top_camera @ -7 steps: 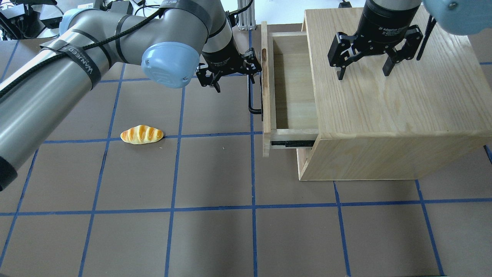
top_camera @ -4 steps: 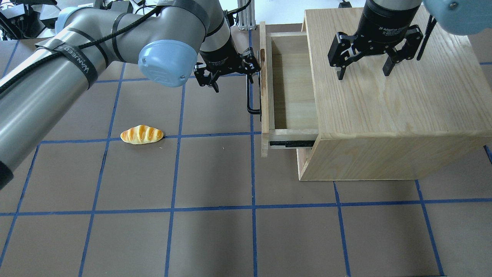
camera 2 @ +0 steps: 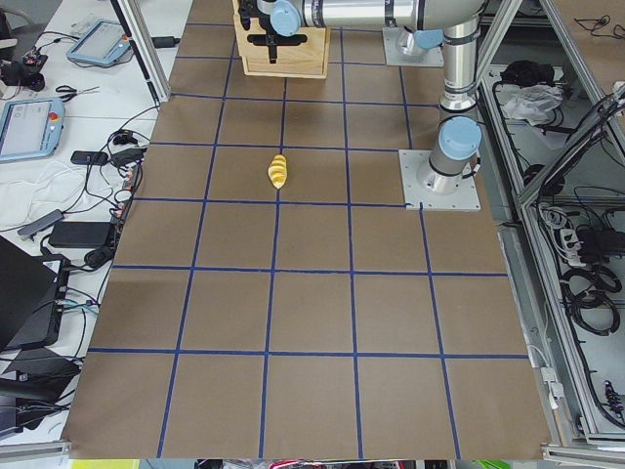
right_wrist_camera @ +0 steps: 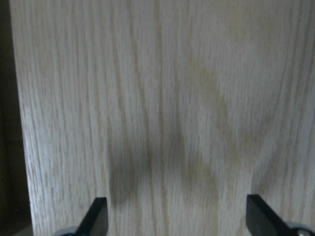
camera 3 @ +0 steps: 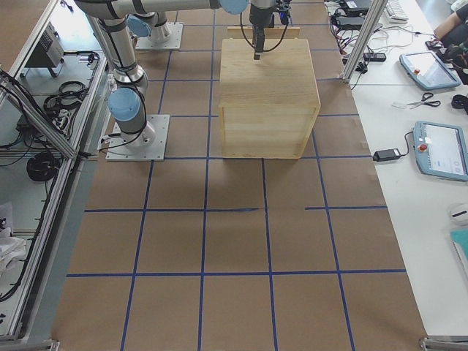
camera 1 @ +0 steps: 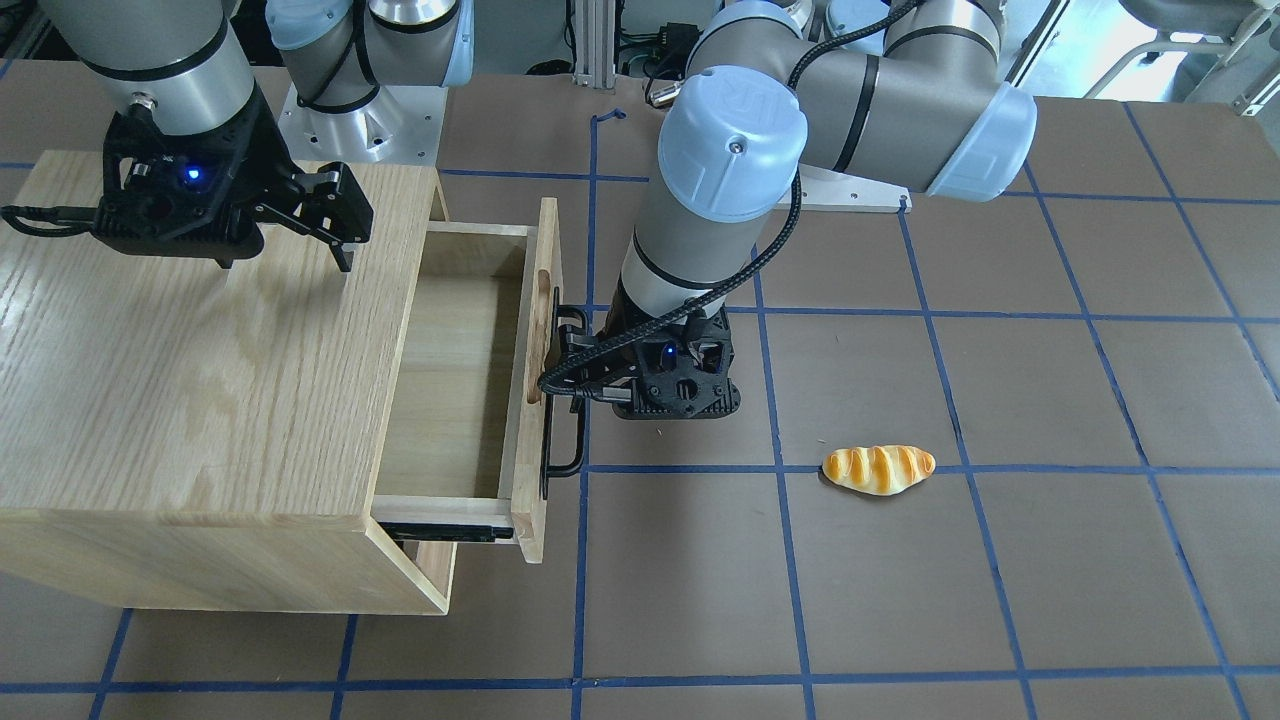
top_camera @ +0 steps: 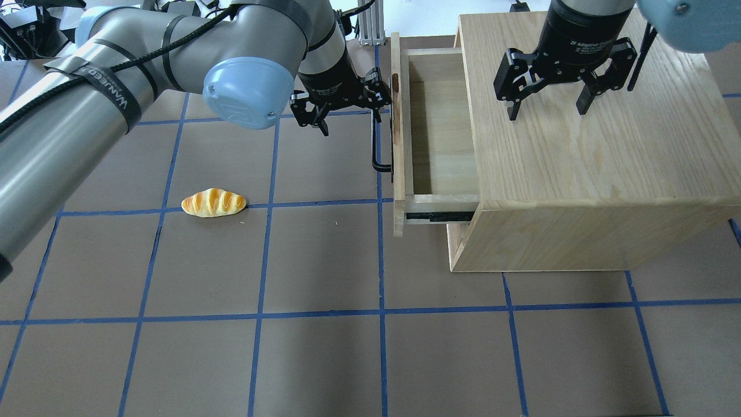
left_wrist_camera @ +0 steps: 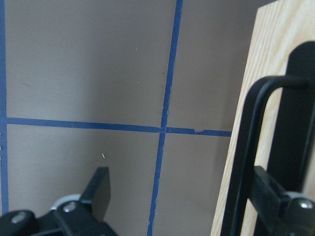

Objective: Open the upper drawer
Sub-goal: 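Hold the handle with the left gripper, pausing, then pull the handle farther with the left gripper to extend the drawer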

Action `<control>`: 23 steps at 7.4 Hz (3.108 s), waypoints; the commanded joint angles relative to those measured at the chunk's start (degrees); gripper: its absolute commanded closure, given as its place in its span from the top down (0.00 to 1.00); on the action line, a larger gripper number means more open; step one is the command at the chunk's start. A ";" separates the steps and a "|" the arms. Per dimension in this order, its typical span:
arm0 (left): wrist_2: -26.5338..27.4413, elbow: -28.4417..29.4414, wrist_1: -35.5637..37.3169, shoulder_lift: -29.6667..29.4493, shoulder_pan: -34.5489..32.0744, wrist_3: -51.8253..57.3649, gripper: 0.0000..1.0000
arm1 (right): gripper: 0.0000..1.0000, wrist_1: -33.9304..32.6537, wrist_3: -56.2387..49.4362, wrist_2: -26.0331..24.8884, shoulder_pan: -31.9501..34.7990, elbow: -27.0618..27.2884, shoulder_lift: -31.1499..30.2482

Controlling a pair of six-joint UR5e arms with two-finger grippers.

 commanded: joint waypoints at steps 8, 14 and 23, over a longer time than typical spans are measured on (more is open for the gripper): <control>0.01 -0.33 -0.42 0.01 0.09 1.63 1.00 | 1.00 0.00 -0.07 0.00 0.00 -0.01 0.00; 2.47 -0.50 -1.39 0.01 1.05 4.71 1.00 | 1.00 0.00 -0.07 0.00 0.00 -0.01 0.00; 2.56 -0.59 -2.26 0.10 2.37 6.37 1.00 | 1.00 0.00 -0.07 0.00 0.00 -0.01 0.00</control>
